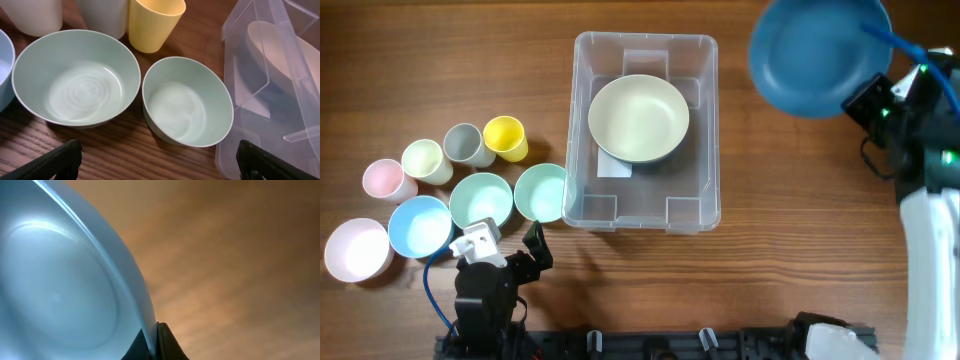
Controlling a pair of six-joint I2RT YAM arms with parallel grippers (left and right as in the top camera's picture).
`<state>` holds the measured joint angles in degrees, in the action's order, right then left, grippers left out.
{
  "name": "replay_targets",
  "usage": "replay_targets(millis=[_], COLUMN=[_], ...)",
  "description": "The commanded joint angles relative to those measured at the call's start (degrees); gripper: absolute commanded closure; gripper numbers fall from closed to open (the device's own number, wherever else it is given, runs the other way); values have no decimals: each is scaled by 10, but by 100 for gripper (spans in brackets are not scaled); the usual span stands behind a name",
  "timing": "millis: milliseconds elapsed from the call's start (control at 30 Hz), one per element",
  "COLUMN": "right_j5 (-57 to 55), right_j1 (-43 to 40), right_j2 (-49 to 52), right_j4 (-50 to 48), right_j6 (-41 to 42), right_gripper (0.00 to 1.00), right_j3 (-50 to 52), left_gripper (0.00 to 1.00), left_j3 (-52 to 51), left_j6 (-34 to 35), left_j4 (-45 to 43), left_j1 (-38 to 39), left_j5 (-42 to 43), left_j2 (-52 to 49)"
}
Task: Pack container
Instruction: 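Grasp the remaining dark blue bowl rim with the right gripper, then place the dark blue bowl over the stack in the container, release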
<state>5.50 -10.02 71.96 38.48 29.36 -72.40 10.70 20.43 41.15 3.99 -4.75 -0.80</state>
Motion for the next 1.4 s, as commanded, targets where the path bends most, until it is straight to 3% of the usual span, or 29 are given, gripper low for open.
replay_targets(millis=[0,233,333,433,500,600,733,900,1100,1233,1367], right_j5=[40,-26,-44,14,36,33,37,127,124,122,93], right_j1=[96,269,294,297,297,297,297,315,380,431,470], right_j2=[-10,122,194,254,266,254,209,181,194,219,277], right_j4=[11,-37,-91,-164,-182,-181,-181,-149,-73,-19,-31], right_j6=[13,21,19,-46,-75,-91,-92,-92,-141,-174,-173], right_gripper=[96,96,96,95,64,59,60,68,69,76,78], right_j3=[-7,-7,-7,-7,-7,-9,-11,-11,-11,-10,-10], left_gripper=[0,0,0,0,0,0,0,0,0,0,0], left_j3=[-4,-4,-4,-4,-4,-4,-4,-4,-4,-4,-4], left_j6=[-3,-3,-3,-3,-3,-3,-3,-3,-3,-3,-3], left_j4=[-1,-1,-1,-1,-1,-1,-1,-1,-1,-1,-1], left_j1=[-4,-4,-4,-4,-4,-4,-4,-4,-4,-4,-4], left_j5=[5,5,5,5,5,5,5,5,5,5,5], left_j2=[3,3,3,3,3,3,3,3,3,3,3])
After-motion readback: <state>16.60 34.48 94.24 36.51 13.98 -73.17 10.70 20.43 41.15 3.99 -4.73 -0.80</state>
